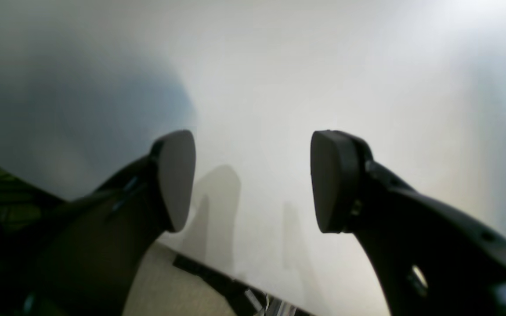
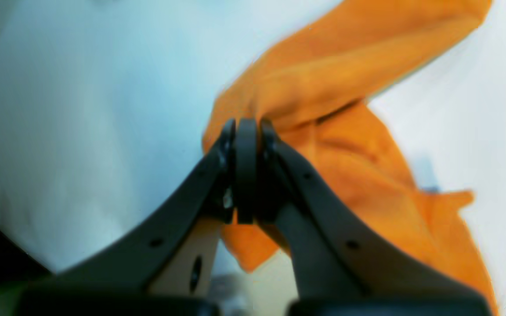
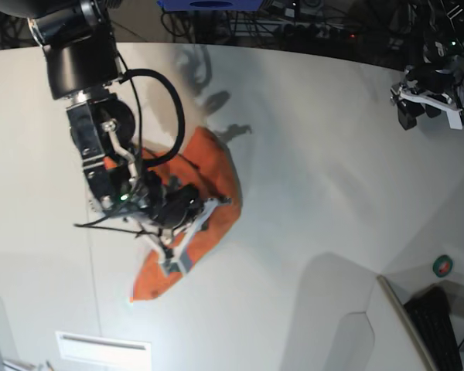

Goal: Layout the t-shirt on the table in an organized manner, then fold the t-shirt properly
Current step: 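Lay the shirt down and regrasp another edge with the right gripper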

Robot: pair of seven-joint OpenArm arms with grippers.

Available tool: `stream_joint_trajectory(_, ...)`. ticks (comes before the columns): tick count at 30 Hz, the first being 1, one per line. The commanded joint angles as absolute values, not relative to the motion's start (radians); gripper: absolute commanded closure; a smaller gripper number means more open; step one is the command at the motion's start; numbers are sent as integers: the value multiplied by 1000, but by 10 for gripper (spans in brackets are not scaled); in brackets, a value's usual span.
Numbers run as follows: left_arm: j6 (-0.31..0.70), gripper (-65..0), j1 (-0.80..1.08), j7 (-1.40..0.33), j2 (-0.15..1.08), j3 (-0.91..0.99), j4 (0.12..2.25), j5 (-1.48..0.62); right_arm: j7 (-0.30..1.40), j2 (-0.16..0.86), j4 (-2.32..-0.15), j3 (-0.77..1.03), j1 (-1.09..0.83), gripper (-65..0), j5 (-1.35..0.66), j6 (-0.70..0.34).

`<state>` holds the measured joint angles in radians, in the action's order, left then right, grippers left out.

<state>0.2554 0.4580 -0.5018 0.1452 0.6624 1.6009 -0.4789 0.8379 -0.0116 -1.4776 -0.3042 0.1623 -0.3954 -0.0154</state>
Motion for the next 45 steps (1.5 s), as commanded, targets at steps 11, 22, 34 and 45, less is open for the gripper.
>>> stream_joint_trajectory(11, 257, -388, 449, -483, 154, 657, 1662, -495, 776, -15, -1534, -720, 79, -35, -415, 156)
stream_joint_trajectory(22, 257, -388, 403, -644, 153, 656, 1687, -498, 779, 177, -1906, -283, -122, -251, -415, 159)
stream_joint_trajectory(34, 257, -388, 389, -644, 120, 664, 1684, -490, 888, 87, -1678, -384, 28, -345, -414, 274)
stream_joint_trajectory(45, 257, -388, 417, -642, 125, 668, 1647, -489, 842, 19, -1443, -562, 134, -347, -414, 478)
